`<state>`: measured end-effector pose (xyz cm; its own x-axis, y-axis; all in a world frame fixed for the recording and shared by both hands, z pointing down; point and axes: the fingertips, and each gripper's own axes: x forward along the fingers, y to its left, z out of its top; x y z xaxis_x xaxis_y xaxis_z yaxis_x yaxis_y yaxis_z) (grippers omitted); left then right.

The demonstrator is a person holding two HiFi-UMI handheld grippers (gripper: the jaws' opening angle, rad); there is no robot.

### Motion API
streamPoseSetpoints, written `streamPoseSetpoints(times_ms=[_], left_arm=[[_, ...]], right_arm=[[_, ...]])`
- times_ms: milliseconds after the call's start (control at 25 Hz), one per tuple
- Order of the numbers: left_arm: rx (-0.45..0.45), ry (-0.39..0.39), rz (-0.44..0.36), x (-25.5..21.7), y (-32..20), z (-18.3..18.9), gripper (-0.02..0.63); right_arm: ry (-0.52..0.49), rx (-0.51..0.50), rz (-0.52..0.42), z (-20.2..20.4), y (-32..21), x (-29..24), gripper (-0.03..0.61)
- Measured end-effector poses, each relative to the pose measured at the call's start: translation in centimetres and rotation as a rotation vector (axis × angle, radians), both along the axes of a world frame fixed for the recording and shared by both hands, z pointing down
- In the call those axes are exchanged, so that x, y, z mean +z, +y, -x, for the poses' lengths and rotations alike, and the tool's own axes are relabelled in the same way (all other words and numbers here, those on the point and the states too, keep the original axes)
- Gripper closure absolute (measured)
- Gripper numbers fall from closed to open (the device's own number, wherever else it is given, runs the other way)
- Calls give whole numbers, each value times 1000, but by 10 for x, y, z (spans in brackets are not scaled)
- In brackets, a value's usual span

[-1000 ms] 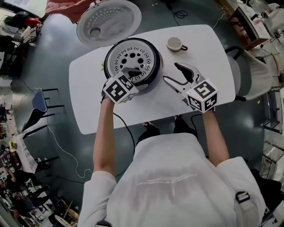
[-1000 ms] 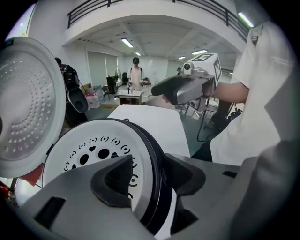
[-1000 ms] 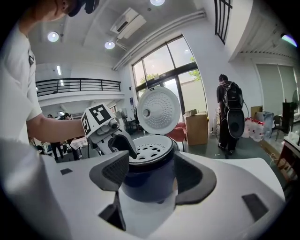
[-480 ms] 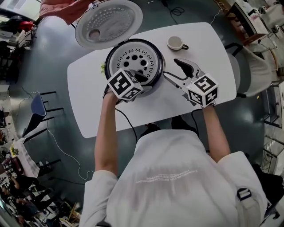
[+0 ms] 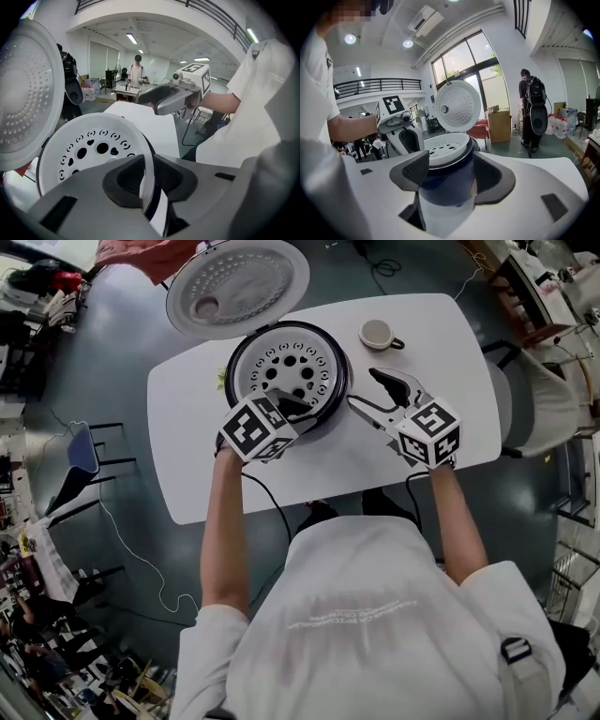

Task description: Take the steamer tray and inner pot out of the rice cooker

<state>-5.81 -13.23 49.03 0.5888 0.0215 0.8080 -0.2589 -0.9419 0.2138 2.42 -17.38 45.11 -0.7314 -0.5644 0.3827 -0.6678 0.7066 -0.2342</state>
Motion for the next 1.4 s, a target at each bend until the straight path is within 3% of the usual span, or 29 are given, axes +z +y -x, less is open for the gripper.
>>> streamPoseSetpoints(times_ms=[320, 720, 1040, 1400], left_arm=[[-2, -64, -144, -10, -1, 8, 552], [-63, -43, -401, -46, -11, 25, 565], [-184, -12, -587, -86, -19, 47, 575], [-332, 5, -702, -122, -25, 76, 577]], right_arm=[[-5, -38, -11, 7, -5, -3, 287], [4, -72, -63, 26, -10, -19, 302], [7, -120, -119, 43, -18, -45, 307], [0, -201, -161, 64, -20, -62, 310]])
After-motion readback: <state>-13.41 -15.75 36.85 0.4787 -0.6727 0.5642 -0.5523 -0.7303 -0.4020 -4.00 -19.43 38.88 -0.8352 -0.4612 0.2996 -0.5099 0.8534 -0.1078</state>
